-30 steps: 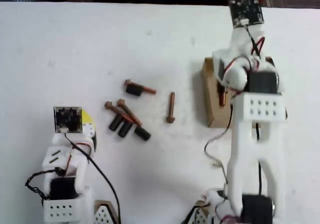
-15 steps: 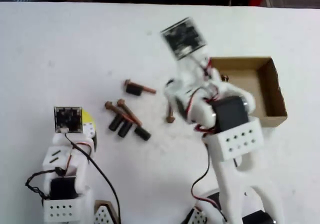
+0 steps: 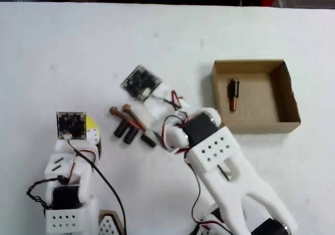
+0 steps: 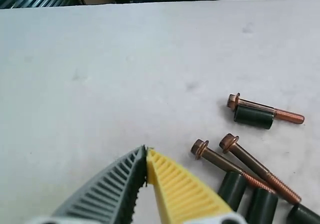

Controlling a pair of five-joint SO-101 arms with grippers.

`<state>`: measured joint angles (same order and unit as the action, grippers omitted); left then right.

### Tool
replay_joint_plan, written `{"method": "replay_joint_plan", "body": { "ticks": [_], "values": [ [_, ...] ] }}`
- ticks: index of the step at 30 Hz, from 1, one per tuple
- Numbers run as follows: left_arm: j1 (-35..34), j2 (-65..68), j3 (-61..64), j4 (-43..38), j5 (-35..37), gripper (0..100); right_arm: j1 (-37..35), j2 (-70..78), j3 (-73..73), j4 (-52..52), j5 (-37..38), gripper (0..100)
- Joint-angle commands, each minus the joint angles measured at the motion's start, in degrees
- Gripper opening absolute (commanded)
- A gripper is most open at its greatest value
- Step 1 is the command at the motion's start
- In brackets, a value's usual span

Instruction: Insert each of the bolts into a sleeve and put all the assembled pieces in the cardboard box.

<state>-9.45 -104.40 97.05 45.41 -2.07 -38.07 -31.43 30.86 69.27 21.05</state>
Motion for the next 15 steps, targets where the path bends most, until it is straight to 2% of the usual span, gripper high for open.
{"method": "replay_joint_plan", "body": {
  "ticks": [1,7,15],
  "values": [
    [0.04,-0.31,0.00,-0.79,-0.53,2,-0.40,-1.19,3.08,-5.05,4.22,16.2],
    [-1.80,-0.31,0.00,-0.79,-0.53,2,-0.40,-0.04,9.58,-12.35,6.51,16.2],
    [-1.98,-0.31,0.00,0.09,-0.53,2,-0.40,15.16,6.86,-18.86,6.42,16.2]
  ]
}}
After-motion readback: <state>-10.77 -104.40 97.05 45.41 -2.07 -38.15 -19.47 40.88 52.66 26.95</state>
